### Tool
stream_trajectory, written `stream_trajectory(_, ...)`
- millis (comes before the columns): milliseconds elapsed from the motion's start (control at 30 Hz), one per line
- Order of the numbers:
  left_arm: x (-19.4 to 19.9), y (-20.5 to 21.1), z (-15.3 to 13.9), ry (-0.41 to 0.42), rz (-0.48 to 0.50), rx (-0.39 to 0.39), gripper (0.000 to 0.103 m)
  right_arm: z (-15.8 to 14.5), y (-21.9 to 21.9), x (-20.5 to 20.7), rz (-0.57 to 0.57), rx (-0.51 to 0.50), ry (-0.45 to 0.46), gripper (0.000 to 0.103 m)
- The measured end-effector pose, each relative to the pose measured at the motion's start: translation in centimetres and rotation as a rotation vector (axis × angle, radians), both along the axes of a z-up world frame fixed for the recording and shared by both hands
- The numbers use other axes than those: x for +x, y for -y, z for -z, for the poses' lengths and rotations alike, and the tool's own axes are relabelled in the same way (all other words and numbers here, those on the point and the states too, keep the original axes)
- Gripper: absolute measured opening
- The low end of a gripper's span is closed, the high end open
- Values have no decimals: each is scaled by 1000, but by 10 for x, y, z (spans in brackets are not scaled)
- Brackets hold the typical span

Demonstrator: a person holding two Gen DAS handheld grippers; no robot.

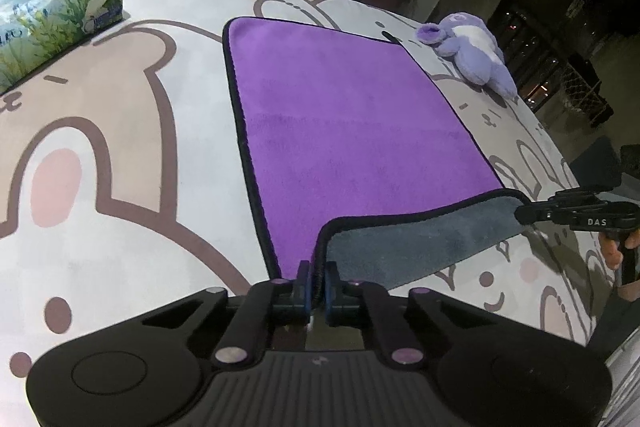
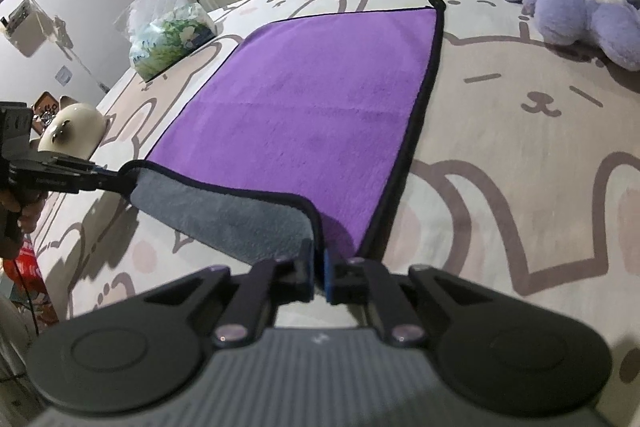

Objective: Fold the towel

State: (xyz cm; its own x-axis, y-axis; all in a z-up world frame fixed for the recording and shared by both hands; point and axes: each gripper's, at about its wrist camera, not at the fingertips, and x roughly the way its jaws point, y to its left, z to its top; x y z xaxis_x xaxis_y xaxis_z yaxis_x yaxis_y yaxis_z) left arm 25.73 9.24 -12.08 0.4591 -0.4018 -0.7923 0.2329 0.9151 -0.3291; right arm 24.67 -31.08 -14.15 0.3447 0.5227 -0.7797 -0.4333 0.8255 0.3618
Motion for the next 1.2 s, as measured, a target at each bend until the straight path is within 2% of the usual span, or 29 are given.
stream_trajectory(633, 17, -2, -20, 83, -15, -38, 4, -21, 1, 4, 38, 62, 60, 5)
stream_trajectory(967, 46, -2, -19, 94, -3, -29, 4, -24, 1, 27, 63, 54, 76, 5)
stream_trajectory(1200, 72, -8, -22, 111, -31, -36, 4, -27, 5, 52, 89, 69, 102, 5)
